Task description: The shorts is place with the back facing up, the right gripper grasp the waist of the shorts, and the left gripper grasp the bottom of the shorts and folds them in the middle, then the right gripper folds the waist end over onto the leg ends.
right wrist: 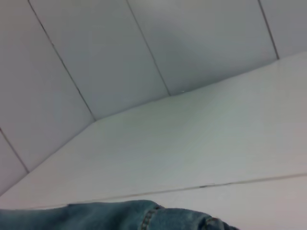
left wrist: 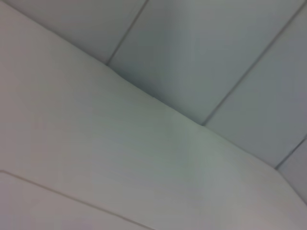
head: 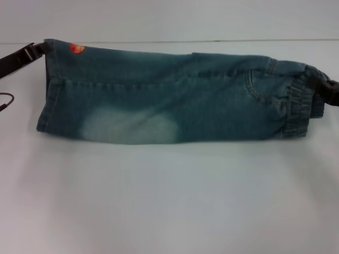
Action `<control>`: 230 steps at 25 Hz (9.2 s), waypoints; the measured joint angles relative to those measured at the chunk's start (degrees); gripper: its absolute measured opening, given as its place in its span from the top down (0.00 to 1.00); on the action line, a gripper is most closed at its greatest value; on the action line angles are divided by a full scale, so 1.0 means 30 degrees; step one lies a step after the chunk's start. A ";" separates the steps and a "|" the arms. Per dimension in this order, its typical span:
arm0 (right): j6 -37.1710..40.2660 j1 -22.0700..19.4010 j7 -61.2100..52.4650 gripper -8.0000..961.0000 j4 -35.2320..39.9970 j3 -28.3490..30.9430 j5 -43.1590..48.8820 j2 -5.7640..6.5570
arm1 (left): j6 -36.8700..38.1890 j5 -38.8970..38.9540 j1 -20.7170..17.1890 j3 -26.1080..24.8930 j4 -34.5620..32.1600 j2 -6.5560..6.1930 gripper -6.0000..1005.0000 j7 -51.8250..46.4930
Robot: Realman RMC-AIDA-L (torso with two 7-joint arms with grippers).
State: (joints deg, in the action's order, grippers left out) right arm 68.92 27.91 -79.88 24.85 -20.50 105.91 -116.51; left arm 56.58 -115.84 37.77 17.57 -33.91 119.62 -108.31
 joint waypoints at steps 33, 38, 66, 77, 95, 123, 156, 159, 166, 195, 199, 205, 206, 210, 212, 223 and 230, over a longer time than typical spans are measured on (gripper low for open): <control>-0.3401 0.1558 0.1069 0.75 -0.0625 -0.0690 -0.0392 -0.0281 | -0.2816 0.2525 0.1044 0.0435 0.1328 0.0472 0.74 0.5410; -0.3116 0.1127 -0.0539 0.56 -0.0393 -0.1139 -0.0381 0.0319 | 0.0206 0.3108 0.0046 0.0475 0.1167 0.0459 0.61 0.6750; 0.6518 0.5056 -1.9221 0.03 0.8349 -0.5609 1.4347 0.2654 | 1.4587 -0.0401 -0.3218 0.5696 -0.0970 0.0577 0.06 0.9664; 0.4921 0.5432 -2.0381 0.03 0.7887 -0.7682 1.5560 0.2327 | 1.4278 -0.0432 -0.3307 0.5866 -0.0941 0.0642 0.06 0.9669; 0.1907 0.6230 -2.0327 0.03 0.6309 -0.8777 1.6215 0.1265 | 1.4033 -0.0468 -0.3303 0.6187 -0.0728 0.0701 0.06 0.9701; 0.1739 0.6523 -2.0258 0.04 0.6532 -0.9271 1.6218 0.1171 | 1.3330 -0.0467 -0.3202 0.6597 -0.0475 0.0850 0.06 0.9788; 0.0474 0.6766 -2.0022 0.79 0.6485 -1.0355 1.6261 0.0510 | 1.3181 -0.0467 -0.3332 0.6655 -0.0475 0.0906 0.06 0.9884; 0.0474 0.6759 -1.9924 0.85 0.6486 -1.0362 1.6250 0.0510 | 1.3002 -0.0449 -0.3332 0.6645 -0.0475 0.0915 0.06 0.9883; 0.1152 0.6572 -1.8943 0.89 0.6543 -0.9041 1.5450 0.0792 | 1.0750 -0.0106 -0.3202 0.5755 -0.0469 0.1331 0.06 0.9792; 1.3483 0.3977 -1.8097 0.90 1.2947 -0.2407 0.5169 0.3130 | -0.1316 1.1997 0.4318 0.2318 1.5729 0.1665 0.94 2.9718; 1.3743 0.4159 -1.8461 0.90 1.3330 -0.2544 0.4441 0.3149 | -0.1152 1.1199 0.4477 0.1796 1.7029 0.1664 0.97 2.9969; 1.3739 0.4750 -1.8463 0.90 1.3207 -0.2697 0.4400 0.2937 | -0.1419 0.6827 0.4375 -0.1402 1.8912 0.1664 0.97 2.9982; 1.3738 0.4829 -1.8462 0.90 1.3208 -0.2725 0.4388 0.2919 | -0.1514 0.5806 0.4267 -0.2100 1.9354 0.1667 0.97 2.9984; 1.3719 0.5088 -1.8462 0.90 1.3195 -0.2862 0.4372 0.2838 | -0.1998 0.3120 0.3815 -0.3848 2.0556 0.1667 0.97 3.0379; 1.3628 0.5132 -1.8461 0.90 1.3150 -0.3123 0.4368 0.2804 | -0.2483 0.2245 0.3487 -0.4685 2.1130 0.1666 0.97 3.0868; 1.2628 0.5221 -1.8291 0.90 1.2641 -0.4597 0.4438 0.2703 | -0.2964 0.0182 0.2130 -0.6651 2.2204 0.1667 0.96 3.1187; 1.1410 0.5711 -1.8000 0.90 1.1456 -0.6316 0.4484 0.2624 | -0.0484 0.0008 -0.0068 -0.7342 2.0649 0.1661 0.90 3.1042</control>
State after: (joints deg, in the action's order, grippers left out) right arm 103.15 45.05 -133.88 59.22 -39.45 119.36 -108.64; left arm 55.13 -115.82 37.56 -4.46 28.04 124.61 -15.18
